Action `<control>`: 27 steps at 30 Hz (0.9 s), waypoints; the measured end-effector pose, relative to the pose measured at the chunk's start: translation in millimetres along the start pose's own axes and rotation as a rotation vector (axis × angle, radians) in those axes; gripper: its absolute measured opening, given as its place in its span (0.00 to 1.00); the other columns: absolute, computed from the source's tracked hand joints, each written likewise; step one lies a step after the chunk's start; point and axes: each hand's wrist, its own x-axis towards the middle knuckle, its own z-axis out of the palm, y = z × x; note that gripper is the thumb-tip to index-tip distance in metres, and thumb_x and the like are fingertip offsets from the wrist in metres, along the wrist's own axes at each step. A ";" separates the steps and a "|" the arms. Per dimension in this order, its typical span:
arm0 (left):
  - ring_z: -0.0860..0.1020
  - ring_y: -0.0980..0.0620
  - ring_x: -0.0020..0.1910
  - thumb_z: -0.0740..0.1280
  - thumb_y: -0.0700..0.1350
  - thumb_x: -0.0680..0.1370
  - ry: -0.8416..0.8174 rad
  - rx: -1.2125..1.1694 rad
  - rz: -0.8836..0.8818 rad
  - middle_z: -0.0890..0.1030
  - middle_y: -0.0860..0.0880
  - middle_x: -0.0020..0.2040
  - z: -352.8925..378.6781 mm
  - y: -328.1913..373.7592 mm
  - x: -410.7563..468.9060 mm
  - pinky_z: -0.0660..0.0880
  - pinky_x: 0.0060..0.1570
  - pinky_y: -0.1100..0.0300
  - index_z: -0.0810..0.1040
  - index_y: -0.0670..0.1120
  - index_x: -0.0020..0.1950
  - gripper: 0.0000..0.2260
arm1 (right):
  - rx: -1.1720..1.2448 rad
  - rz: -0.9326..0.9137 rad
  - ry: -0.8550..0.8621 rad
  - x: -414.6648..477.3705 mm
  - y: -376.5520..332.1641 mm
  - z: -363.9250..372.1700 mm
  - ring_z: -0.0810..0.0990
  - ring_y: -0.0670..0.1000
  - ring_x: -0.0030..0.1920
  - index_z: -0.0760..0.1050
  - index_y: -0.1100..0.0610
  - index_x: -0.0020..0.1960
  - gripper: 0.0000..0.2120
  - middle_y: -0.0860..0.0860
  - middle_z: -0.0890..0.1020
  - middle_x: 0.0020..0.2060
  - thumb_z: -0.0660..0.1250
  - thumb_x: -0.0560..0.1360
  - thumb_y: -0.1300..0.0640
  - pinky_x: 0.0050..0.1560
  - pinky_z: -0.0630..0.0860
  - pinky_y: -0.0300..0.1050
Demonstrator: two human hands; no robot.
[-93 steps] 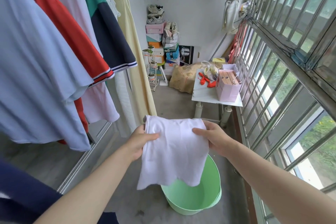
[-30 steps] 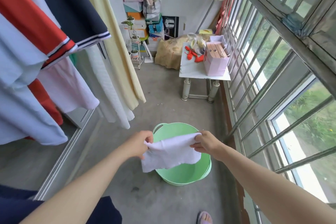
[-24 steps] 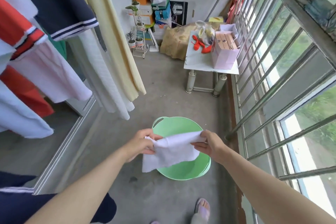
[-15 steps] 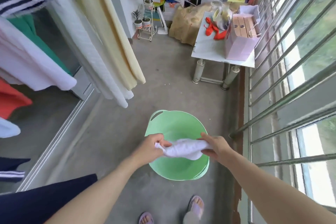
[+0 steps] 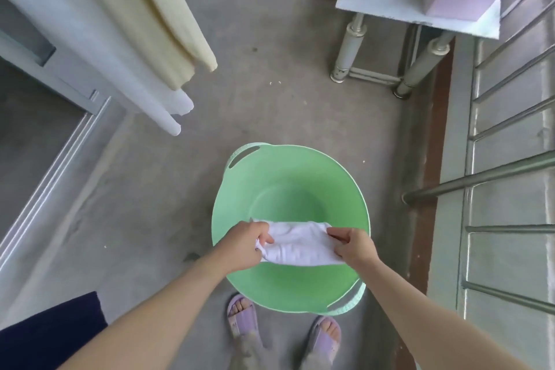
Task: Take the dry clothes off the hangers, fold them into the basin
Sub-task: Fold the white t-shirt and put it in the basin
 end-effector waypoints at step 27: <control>0.70 0.46 0.65 0.63 0.42 0.78 0.152 0.425 -0.309 0.68 0.46 0.67 199.9 -273.6 280.3 0.68 0.62 0.56 0.65 0.46 0.70 0.21 | -0.055 -0.125 0.082 373.9 116.5 200.1 0.78 0.50 0.52 0.73 0.57 0.63 0.18 0.52 0.80 0.56 0.66 0.73 0.61 0.44 0.69 0.38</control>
